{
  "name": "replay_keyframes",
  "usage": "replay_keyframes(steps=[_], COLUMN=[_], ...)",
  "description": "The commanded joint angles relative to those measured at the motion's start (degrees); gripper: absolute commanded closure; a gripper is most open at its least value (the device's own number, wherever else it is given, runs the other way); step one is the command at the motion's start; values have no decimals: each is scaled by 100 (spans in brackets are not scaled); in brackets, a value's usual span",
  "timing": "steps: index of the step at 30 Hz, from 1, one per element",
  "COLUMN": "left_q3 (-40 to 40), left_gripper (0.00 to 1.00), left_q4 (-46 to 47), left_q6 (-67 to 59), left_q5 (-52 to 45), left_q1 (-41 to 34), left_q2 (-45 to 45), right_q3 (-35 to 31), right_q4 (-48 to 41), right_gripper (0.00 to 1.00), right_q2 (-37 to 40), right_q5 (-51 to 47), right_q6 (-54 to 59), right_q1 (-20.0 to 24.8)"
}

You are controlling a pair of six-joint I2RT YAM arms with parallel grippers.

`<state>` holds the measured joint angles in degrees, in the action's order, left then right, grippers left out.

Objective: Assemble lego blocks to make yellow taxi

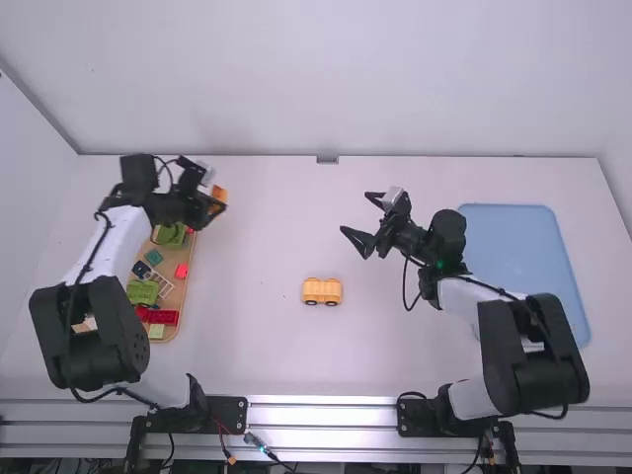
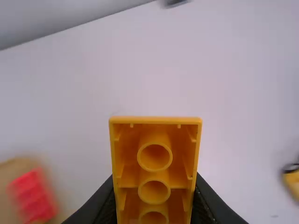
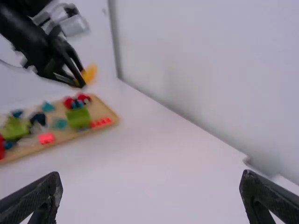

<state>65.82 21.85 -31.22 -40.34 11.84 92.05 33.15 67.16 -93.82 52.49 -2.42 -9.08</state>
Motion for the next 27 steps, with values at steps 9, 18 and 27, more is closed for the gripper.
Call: replay_keyframes(steps=[9, 18, 27], left_q3=[-1134, -1626, -1663], left_gripper=[98, 98, 98], left_q4=[-1749, -3368, -3633], left_q6=[717, 1504, 1515], left_q5=[-2116, -2319, -2820], left_q1=[-1770, -2538, -2538], left_q2=[-450, -450, -450], right_q3=[863, 1080, 1119], right_q4=[1641, 2411, 2413], right_gripper=[1, 6, 38], right_q2=[-1309, -1388, -1388], right_q5=[2293, 2555, 2573], right_q6=[-2282, -3239, -3362], right_q1=[-37, -415, -614])
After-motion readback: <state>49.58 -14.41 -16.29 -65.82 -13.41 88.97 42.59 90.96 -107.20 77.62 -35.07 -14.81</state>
